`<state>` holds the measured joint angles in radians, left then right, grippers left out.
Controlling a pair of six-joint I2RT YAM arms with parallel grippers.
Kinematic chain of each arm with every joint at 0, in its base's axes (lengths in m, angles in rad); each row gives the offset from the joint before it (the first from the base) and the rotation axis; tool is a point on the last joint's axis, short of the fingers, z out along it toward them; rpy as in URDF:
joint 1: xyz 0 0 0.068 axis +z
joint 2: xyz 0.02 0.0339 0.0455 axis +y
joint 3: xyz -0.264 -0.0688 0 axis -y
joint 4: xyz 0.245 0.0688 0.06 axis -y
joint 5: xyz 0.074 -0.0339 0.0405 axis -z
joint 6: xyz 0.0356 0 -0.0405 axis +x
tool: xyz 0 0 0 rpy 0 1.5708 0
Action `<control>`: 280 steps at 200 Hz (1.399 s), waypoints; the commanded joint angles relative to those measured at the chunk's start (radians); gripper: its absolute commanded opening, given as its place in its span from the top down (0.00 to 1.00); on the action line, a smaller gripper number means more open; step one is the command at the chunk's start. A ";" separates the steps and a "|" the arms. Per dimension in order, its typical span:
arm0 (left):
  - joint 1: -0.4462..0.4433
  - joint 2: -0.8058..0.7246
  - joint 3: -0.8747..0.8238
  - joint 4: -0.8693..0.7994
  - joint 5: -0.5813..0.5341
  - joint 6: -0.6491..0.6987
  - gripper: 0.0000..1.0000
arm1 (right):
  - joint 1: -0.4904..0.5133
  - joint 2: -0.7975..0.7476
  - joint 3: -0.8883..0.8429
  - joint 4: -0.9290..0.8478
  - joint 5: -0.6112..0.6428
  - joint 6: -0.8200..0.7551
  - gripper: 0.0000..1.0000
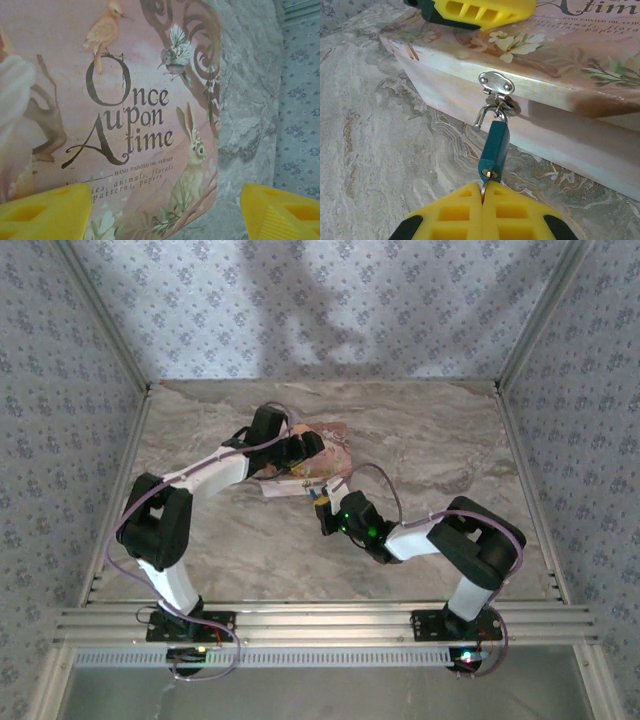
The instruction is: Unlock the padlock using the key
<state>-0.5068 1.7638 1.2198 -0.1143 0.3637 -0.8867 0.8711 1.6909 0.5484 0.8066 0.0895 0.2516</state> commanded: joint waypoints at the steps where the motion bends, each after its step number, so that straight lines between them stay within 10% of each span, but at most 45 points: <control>1: -0.010 0.027 0.018 -0.019 0.011 0.004 0.22 | 0.007 0.012 0.021 -0.025 -0.010 0.011 1.00; 231: -0.026 0.025 -0.031 -0.104 -0.035 -0.003 0.22 | -0.135 0.140 -0.038 0.202 -0.301 0.492 1.00; 280: -0.027 0.023 -0.040 -0.105 -0.038 -0.005 0.22 | -0.147 0.129 -0.042 0.168 -0.297 0.481 0.82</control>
<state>-0.5182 1.7676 1.2224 -0.1242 0.3233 -0.8799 0.7372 1.8107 0.5182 0.9977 -0.2222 0.7204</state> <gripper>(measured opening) 0.777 0.144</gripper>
